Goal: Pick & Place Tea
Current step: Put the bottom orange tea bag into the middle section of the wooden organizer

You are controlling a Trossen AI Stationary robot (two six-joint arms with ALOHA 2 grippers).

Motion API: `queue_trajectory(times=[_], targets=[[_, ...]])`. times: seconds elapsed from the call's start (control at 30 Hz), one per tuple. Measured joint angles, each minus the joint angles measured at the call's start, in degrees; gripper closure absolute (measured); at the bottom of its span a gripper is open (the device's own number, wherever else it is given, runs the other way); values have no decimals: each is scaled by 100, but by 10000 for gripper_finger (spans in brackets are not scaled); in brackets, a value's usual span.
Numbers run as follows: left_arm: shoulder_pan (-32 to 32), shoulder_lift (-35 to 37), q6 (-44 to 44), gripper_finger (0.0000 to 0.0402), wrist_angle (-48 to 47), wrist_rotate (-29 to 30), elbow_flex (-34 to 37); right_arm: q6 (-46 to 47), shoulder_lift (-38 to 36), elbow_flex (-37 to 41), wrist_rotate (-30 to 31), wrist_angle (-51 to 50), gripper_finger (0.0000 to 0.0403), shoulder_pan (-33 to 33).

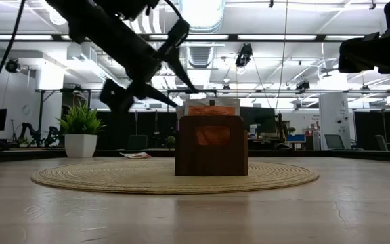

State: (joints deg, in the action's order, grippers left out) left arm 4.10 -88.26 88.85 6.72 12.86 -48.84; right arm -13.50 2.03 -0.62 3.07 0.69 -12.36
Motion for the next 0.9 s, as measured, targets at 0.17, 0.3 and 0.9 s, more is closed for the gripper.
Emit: queue_trajectory(times=[0.17, 0.3, 0.9], targets=[[-38, 444, -798, 232, -566, 204, 0, 0, 1, 0, 0, 0, 394, 2], [-153, 488, -2860, 240, -645, -407, -187, 0, 1, 1, 1, 0, 394, 2], [-83, -922, -8789, 395, -3364, -417, -2694, 0, -1, 0, 1, 0, 394, 1]])
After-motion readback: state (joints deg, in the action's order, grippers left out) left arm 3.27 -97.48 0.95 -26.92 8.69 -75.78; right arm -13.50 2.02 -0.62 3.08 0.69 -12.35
